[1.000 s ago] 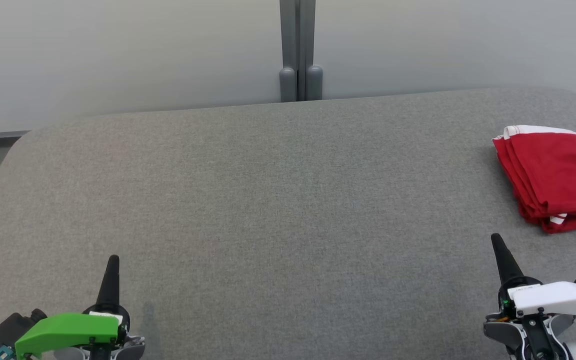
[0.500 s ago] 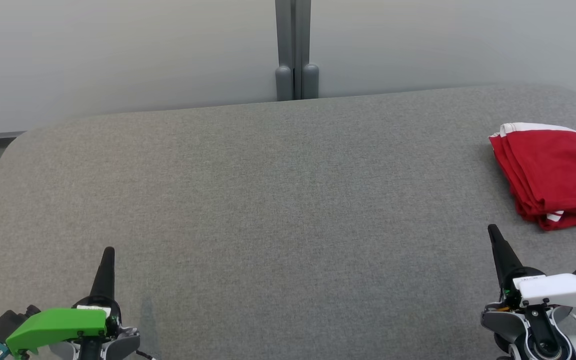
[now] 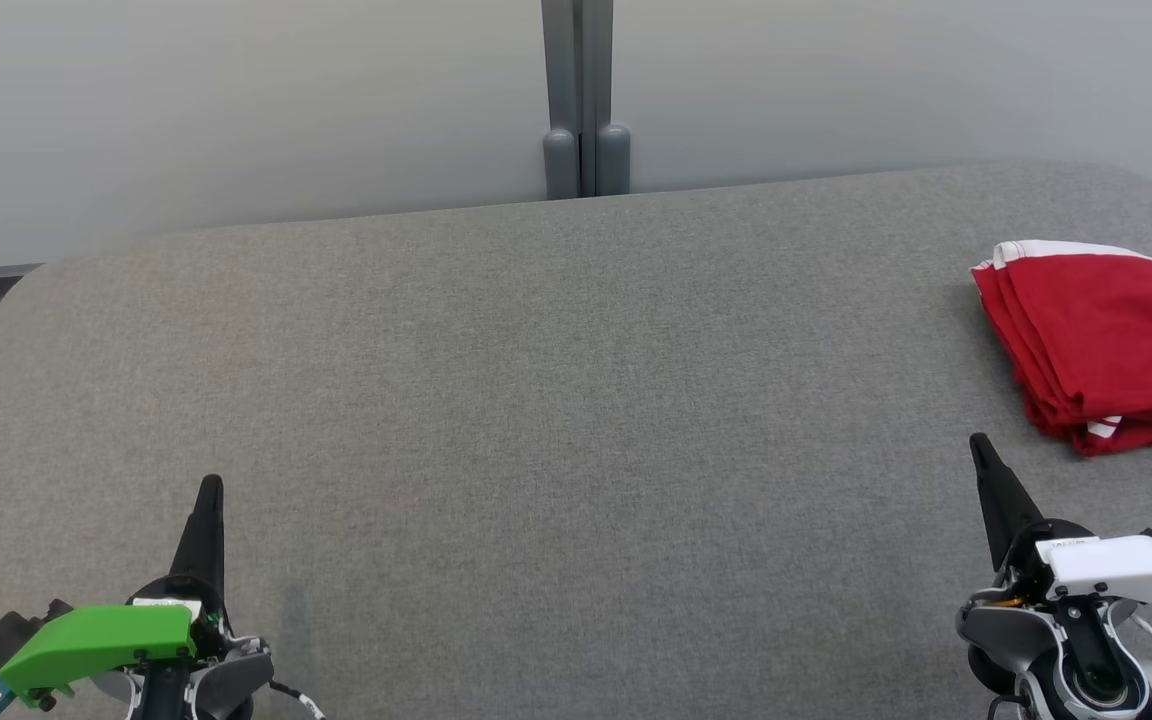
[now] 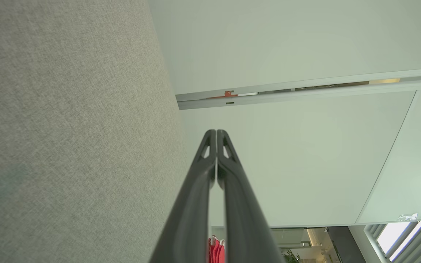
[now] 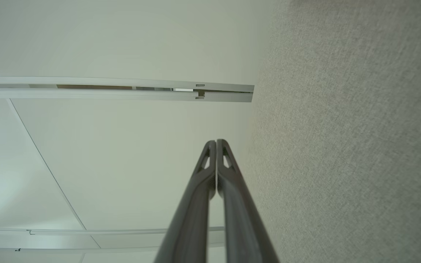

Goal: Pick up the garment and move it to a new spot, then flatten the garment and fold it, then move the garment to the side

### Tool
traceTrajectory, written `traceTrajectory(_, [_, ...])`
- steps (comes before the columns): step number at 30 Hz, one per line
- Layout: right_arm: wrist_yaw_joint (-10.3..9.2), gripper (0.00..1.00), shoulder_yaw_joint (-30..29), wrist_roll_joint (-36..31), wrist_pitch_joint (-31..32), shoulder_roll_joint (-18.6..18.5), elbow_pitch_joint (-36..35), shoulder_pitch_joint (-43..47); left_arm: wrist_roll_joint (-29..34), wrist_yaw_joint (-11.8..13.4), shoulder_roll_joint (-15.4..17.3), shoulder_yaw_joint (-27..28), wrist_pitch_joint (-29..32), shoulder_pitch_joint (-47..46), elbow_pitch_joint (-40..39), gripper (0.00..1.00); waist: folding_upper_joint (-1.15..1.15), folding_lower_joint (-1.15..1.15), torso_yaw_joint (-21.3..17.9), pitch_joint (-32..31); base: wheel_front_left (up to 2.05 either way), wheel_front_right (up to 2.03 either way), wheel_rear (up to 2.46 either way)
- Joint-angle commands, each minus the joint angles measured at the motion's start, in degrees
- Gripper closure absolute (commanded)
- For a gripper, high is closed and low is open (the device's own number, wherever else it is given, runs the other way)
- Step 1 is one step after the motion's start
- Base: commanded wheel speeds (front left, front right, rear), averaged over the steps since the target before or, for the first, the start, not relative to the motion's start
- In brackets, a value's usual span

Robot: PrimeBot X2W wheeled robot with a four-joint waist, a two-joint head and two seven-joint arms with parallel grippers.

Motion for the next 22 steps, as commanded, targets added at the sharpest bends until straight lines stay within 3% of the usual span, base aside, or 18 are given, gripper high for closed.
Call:
traceTrajectory(1, [0.02, 1.00, 0.07, 1.27, 0.34, -0.24, 0.08, -0.82, -1.36, -0.36, 0.34, 0.44, 0.31, -1.35, -0.27, 1.00, 0.00, 0.00, -0.07, 0.03, 0.00, 0.00, 0.00])
traceTrajectory(12, [0.02, 1.00, 0.13, 5.71, 1.46, -0.26, 0.30, -1.57, -5.29, -0.62, 0.36, 1.01, 1.44, -2.03, -0.34, 1.00, 0.00, 0.00, -0.51, 0.20, 0.00, 0.00, 0.00])
traceTrajectory(22, [0.02, 1.00, 0.13, 5.53, 1.43, -0.25, 0.29, -1.46, -5.06, -0.63, 0.36, 0.96, 1.43, -1.83, -0.30, 1.00, 0.00, 0.00, -0.51, 0.20, 0.00, 0.00, 0.00])
